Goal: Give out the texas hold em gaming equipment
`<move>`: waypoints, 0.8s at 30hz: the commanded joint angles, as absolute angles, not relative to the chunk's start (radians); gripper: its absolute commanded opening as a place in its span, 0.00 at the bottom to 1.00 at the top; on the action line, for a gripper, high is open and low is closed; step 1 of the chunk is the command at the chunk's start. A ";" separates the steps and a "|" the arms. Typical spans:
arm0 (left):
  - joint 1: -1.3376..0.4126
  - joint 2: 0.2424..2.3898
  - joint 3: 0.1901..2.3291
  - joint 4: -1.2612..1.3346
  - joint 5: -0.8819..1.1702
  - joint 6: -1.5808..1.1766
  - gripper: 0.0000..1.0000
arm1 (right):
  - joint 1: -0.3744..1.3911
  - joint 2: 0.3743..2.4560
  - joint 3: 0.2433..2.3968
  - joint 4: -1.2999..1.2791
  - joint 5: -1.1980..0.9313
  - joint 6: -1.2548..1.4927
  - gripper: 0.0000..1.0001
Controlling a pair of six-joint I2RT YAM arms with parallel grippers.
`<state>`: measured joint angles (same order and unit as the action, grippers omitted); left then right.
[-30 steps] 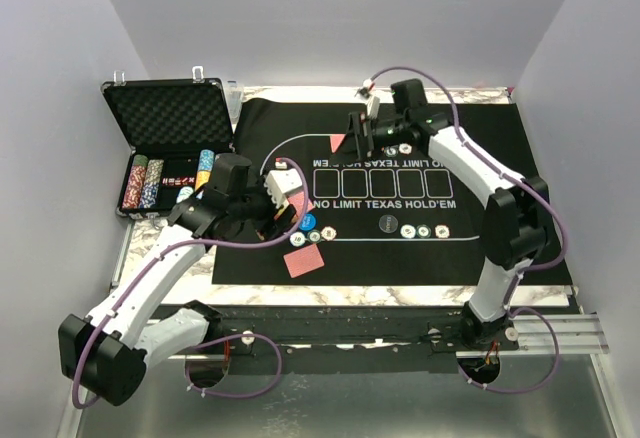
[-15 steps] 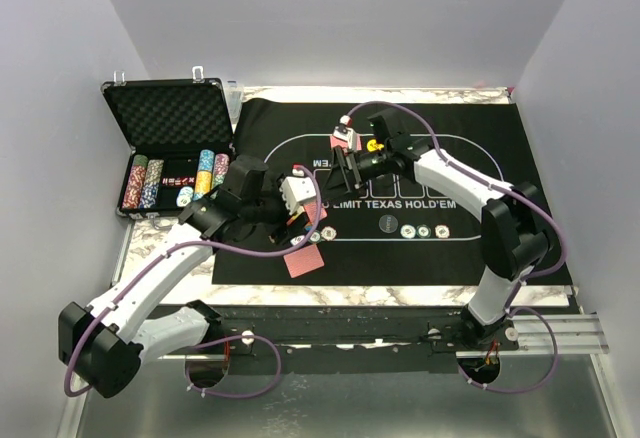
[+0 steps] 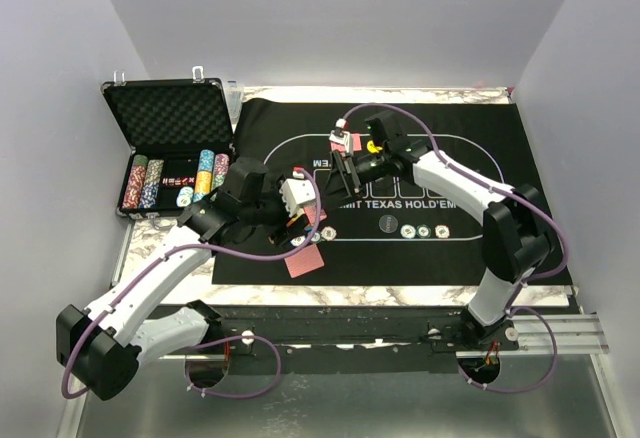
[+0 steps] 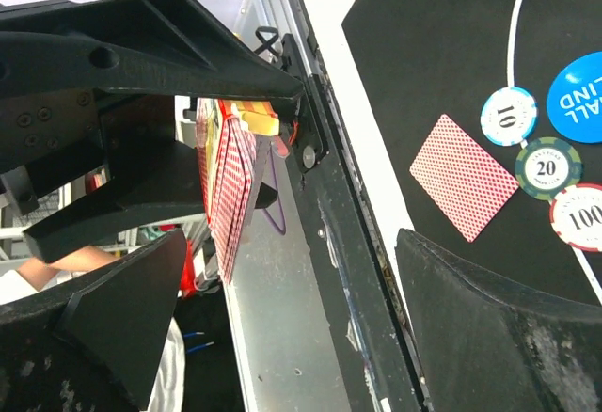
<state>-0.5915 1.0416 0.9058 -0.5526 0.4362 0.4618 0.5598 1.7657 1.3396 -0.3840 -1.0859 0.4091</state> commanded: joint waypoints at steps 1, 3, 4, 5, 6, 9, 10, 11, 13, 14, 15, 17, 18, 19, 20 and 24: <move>-0.597 1.012 0.898 -0.522 0.444 0.477 0.00 | 0.537 1.689 1.325 -0.385 -1.090 0.397 0.96; -0.598 1.022 0.906 -0.523 0.452 0.474 0.00 | 0.537 1.689 1.299 -0.275 -1.100 0.499 0.96; -0.598 1.028 0.911 -0.522 0.455 0.472 0.00 | 0.539 1.699 1.291 -0.237 -1.105 0.536 0.96; -0.598 1.033 0.915 -0.524 0.456 0.473 0.00 | 0.543 1.708 1.291 -0.223 -1.107 0.556 0.96; -0.598 1.037 0.920 -0.524 0.457 0.474 0.00 | 0.550 1.717 1.293 -0.214 -1.109 0.564 0.96; -0.601 1.047 0.935 -0.531 0.457 0.478 0.00 | 0.583 1.733 1.299 -0.202 -1.111 0.568 0.94; -0.601 1.049 0.941 -0.533 0.457 0.477 0.00 | 0.593 1.739 1.300 -0.208 -1.106 0.562 0.94; -0.603 1.051 0.946 -0.534 0.458 0.474 0.00 | 0.604 1.744 1.302 -0.221 -1.098 0.547 0.92; -0.603 1.048 0.954 -0.537 0.462 0.470 0.00 | 0.607 1.757 1.296 -0.247 -1.090 0.525 0.86; -0.603 1.046 0.955 -0.540 0.463 0.469 0.00 | 0.607 1.762 1.294 -0.258 -1.084 0.518 0.81; -0.603 1.043 0.956 -0.542 0.464 0.468 0.00 | 0.607 1.767 1.297 -0.285 -1.075 0.497 0.73; -0.603 1.036 0.953 -0.546 0.465 0.467 0.00 | 0.606 1.772 1.306 -0.339 -1.064 0.452 0.57; -0.603 1.033 0.951 -0.546 0.465 0.466 0.00 | 0.604 1.774 1.302 -0.349 -1.068 0.445 0.51; -0.602 1.029 0.950 -0.547 0.467 0.465 0.00 | 0.603 1.773 1.296 -0.354 -1.074 0.448 0.45; -0.603 1.025 0.950 -0.547 0.468 0.463 0.00 | 0.599 1.767 1.287 -0.350 -1.077 0.456 0.41; -0.602 1.016 0.941 -0.549 0.468 0.462 0.00 | 0.581 1.747 1.263 -0.335 -1.089 0.475 0.38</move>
<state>-0.5980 1.0523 0.9142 -0.5785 0.4370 0.4614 0.5991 1.7599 1.2957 -0.3065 -1.0885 0.4885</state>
